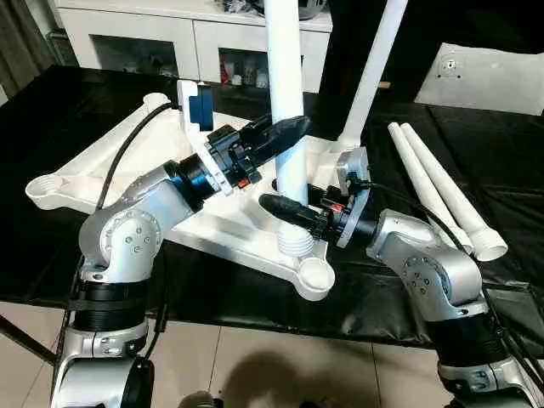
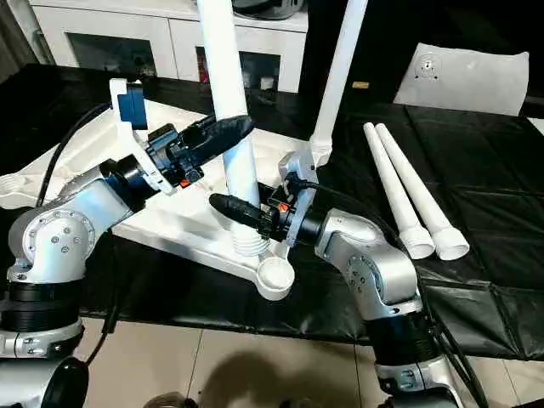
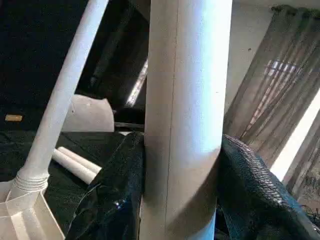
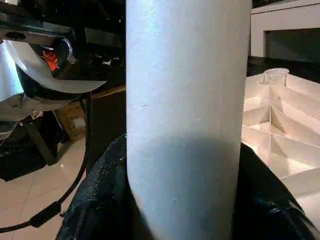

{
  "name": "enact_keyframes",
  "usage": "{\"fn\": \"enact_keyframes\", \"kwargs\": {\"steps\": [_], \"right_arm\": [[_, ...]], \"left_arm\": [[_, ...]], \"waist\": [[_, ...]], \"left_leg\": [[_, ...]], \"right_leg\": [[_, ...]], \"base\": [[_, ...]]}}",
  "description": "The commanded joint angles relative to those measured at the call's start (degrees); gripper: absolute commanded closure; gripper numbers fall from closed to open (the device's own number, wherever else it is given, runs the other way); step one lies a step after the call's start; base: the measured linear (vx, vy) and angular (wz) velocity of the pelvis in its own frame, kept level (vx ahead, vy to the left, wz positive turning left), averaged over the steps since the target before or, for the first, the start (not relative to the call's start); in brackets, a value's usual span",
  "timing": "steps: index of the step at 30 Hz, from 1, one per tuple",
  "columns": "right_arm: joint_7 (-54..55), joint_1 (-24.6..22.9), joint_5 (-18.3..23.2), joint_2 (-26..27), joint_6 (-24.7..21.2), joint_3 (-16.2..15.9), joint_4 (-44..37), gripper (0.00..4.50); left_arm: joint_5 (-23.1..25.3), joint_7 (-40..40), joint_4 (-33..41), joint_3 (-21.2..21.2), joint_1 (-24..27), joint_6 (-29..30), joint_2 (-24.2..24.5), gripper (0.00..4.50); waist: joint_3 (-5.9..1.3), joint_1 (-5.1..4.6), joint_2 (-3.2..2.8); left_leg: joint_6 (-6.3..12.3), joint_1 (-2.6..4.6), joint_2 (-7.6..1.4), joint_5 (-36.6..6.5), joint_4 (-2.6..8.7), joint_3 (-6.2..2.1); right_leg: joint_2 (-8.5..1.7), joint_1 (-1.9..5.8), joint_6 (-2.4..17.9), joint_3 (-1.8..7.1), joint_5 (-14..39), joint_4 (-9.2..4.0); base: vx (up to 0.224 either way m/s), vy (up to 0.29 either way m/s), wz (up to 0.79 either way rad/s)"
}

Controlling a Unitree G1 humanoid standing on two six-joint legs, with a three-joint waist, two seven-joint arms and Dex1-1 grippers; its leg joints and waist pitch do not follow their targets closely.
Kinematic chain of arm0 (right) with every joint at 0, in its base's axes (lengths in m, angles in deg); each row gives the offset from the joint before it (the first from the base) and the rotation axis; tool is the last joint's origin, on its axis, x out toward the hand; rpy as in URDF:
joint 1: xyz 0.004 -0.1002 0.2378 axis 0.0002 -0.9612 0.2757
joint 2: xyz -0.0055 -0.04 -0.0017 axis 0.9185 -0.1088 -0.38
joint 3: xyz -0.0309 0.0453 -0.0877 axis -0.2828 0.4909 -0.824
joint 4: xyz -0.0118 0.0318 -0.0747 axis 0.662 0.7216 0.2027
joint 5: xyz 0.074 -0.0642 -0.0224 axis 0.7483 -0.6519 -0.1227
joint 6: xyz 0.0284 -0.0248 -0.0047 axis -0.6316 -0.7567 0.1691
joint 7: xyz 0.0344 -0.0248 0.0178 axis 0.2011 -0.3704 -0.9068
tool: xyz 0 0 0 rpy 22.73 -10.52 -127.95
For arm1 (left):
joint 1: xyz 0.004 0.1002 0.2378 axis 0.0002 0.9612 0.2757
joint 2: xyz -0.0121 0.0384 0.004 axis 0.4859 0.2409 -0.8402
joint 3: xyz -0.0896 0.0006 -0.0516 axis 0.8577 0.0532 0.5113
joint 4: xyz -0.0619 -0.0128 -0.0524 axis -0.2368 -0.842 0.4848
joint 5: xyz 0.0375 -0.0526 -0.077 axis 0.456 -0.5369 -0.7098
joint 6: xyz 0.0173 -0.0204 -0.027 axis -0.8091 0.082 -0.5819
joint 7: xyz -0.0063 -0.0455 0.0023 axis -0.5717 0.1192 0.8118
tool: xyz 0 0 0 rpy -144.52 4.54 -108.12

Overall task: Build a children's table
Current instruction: Pick table leg

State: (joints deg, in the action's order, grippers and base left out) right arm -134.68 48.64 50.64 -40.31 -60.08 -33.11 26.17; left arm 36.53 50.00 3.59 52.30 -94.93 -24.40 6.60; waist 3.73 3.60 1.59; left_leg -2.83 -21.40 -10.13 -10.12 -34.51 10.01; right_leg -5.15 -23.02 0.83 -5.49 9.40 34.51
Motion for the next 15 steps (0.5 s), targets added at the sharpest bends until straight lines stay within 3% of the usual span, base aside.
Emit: {"fn": "enact_keyframes", "kwargs": {"steps": [1,7,15], "right_arm": [[-0.6,0.4,0.2,-0.5,0.7,0.5,-1.2,2.6],[-1.1,0.7,-0.3,-0.9,1.2,0.3,-0.6,2.6],[-1.5,0.6,-1.1,-1.2,2.1,-0.2,0.1,2.6]], "left_arm": [[1.1,0.2,-0.4,-0.5,0.2,-0.9,0.4,2.66],[6.8,6.1,0.4,-5.5,1.6,-6.8,3.4,2.69],[9.0,8.7,0.1,-7.8,2.3,-8.6,4.9,2.7]], "waist": [[-4.35,0.23,0.18],[-4.36,0.25,0.07],[-4.36,0.17,-0.02]], "left_leg": [[-0.24,0.55,-2.72,-10.1,4.06,-0.77],[-0.1,0.56,-2.8,-9.7,4.17,-0.88],[-0.7,0.66,-2.8,-10.7,4.14,-0.8]], "right_leg": [[-3.38,3.31,9.0,3.22,14.6,-3.77],[-3.39,3.26,8.3,3.24,14.7,-3.83],[-3.44,3.25,8.9,3.31,14.8,-3.65]], "base": [[0.0,0.0,0.0],[0.0,0.0,0.0],[0.0,0.0,0.0]]}}
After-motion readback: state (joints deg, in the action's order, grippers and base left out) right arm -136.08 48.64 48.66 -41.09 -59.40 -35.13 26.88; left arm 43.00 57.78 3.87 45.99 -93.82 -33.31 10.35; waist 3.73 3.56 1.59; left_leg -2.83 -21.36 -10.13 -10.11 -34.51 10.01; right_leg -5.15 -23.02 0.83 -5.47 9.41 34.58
